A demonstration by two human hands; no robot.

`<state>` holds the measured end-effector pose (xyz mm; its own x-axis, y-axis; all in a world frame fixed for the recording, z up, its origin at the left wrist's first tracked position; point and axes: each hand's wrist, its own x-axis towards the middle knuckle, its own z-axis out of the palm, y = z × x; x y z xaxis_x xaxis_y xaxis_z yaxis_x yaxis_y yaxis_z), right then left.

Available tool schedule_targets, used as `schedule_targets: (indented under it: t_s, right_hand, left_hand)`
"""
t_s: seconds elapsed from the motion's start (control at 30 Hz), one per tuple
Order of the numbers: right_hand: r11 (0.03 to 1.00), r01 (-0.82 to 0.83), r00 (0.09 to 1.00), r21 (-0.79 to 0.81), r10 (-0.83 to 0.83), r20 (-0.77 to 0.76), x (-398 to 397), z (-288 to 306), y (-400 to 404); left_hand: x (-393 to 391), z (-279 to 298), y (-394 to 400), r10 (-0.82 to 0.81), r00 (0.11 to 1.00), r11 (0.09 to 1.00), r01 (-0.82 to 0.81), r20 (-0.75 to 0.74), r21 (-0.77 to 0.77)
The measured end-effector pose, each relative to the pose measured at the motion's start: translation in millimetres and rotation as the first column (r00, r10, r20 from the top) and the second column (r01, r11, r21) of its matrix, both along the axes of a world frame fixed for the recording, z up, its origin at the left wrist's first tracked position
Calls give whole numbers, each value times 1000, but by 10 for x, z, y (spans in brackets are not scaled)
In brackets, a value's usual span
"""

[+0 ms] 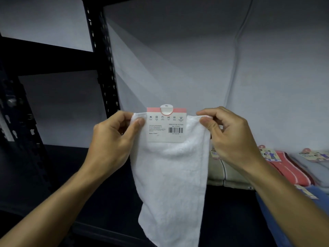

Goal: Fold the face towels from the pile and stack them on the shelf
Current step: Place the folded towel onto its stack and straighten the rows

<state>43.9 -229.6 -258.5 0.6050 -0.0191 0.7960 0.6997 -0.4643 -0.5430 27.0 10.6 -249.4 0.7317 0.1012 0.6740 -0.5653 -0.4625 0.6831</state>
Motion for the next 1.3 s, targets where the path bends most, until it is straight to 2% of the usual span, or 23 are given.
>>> schedule_targets:
  t_s: [0.13,0.23,0.3,0.4,0.47,0.53,0.67,0.8,1.0,1.1,1.2,1.3]
  right_hand:
    - [998,-41,999,49,42,-25,-107,91,-11]
    - [994,-42,997,105,49,-57,-129,248,3]
    - [987,-54,991,153,72,-112,-51,388,7]
    - [978,-50,949,200,109,-295,313,405,20]
    - [994,24,909,110,24,-416,661,188,54]
    - [996,83,857,-45,-95,-507,972,-152,99]
    - [926,63,762,-373,-286,-581,1362,-840,203]
    - [861,50,718,-507,-384,-581,1638,-1249,282]
    - [730,20,727,-683,-480,-491,1856,-1497,435]
    - [687,16,727,-726,-507,-463,1924,-1563,507]
    - [656,37,727,-754,-536,-430,1970,-1601,540]
    - [614,69,729,-786,-569,-381,1982,-1631,603]
  left_hand:
    - [-78,44,8,54,989,988,-73,137,136]
    - [-68,165,-42,54,987,995,-66,149,77]
    - [85,230,-86,90,992,996,-91,84,4]
    - [545,128,-89,84,982,991,-100,-170,-88]
    - [884,-114,-60,21,936,985,-80,-351,-154]
    - [1186,-460,-23,26,877,982,-113,-480,-153]
    - [1583,-1143,35,148,784,986,-161,-603,33]
    - [1773,-1491,82,180,755,984,-149,-630,103]
    - [1939,-1700,128,293,737,948,-140,-609,286]
    - [2043,-1772,125,345,758,921,-160,-554,354]
    - [2104,-1810,119,361,784,925,-231,-505,303]
    - [2109,-1822,133,339,772,941,-275,-538,199]
